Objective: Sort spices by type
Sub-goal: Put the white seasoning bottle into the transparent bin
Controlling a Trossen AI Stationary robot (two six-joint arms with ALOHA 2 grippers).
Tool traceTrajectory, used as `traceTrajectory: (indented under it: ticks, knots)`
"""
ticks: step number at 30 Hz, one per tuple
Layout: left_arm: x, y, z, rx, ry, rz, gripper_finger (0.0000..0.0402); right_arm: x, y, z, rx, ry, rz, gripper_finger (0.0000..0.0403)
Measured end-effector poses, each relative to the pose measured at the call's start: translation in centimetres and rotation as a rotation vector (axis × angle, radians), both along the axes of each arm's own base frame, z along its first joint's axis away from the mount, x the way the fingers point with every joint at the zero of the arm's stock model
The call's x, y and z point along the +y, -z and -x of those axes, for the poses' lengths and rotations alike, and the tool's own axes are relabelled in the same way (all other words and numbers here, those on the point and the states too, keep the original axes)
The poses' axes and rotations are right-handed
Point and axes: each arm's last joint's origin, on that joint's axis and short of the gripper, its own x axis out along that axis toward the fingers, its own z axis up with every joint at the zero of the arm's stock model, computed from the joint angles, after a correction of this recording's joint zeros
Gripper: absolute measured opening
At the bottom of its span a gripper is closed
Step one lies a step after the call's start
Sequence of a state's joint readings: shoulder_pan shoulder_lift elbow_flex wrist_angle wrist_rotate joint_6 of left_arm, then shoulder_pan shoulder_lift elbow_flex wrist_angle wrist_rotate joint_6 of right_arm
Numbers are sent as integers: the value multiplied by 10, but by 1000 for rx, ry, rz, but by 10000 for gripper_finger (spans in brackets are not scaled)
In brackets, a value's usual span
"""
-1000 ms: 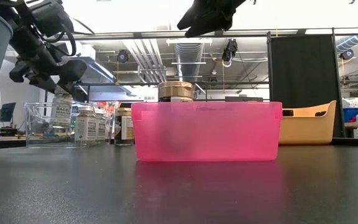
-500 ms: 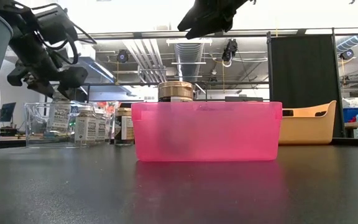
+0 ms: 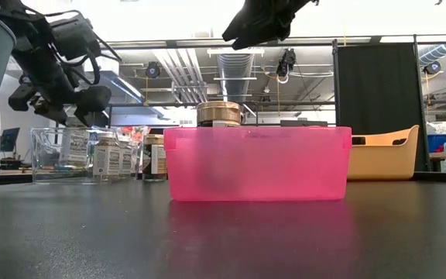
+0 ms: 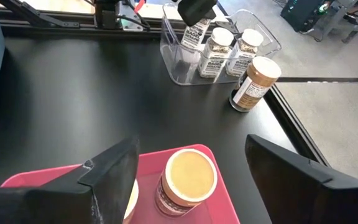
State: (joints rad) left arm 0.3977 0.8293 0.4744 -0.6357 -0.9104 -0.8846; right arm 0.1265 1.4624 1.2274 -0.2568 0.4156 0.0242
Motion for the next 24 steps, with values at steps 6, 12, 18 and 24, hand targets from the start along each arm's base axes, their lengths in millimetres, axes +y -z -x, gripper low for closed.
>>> traceTrajectory:
  ticks: [6,12,18,24]
  knots:
    - [0,2,1,-12,-41,-27,192,0,1,0,3,-1,2,293]
    - [2,5,-2,-1,-63,-34,192,0,1,0,4,-1,2,299]
    - [3,9,-5,16,-71,-23,192,0,2,0,8,-5,9,294]
    - [4,12,-7,18,-91,-24,192,0,2,0,11,-9,15,286]
